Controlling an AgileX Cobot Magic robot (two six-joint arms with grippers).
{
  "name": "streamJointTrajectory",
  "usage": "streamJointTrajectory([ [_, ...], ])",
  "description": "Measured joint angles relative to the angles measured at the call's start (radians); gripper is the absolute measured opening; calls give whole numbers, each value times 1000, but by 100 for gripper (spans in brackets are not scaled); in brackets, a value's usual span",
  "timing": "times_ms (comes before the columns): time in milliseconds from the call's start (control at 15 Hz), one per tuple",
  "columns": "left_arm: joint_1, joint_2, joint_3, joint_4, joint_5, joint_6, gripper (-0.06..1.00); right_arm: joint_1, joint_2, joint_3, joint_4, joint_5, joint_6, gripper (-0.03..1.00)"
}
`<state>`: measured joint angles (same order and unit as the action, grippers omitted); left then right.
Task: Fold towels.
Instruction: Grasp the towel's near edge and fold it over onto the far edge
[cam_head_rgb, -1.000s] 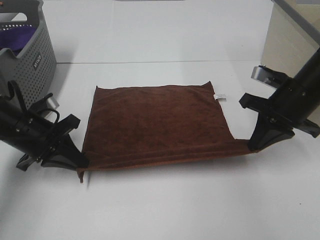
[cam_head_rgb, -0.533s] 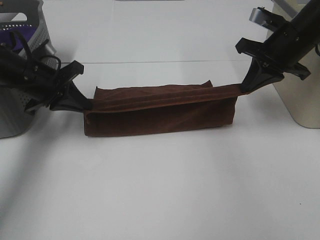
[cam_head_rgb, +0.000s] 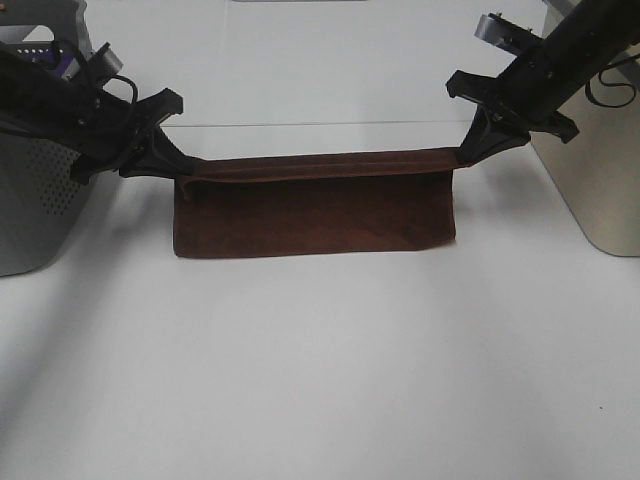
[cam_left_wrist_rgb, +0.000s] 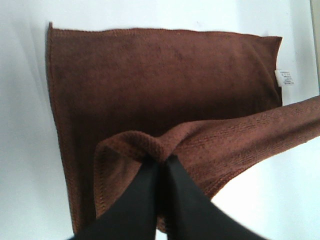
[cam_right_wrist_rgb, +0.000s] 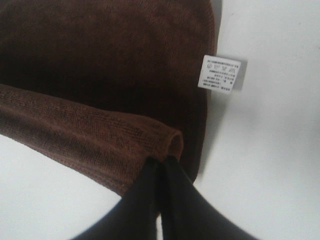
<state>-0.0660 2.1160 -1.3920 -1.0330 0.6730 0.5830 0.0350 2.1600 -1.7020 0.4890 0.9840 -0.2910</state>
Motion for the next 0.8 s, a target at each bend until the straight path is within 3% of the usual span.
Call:
streamJointTrajectory([
  [400,-2,116,-147,0,-38,0,1,3,129,-116,7,-89,0,2],
  [800,-6,182,-224,1,-52,0,1,6,202,-132,10,-185,-10,2],
])
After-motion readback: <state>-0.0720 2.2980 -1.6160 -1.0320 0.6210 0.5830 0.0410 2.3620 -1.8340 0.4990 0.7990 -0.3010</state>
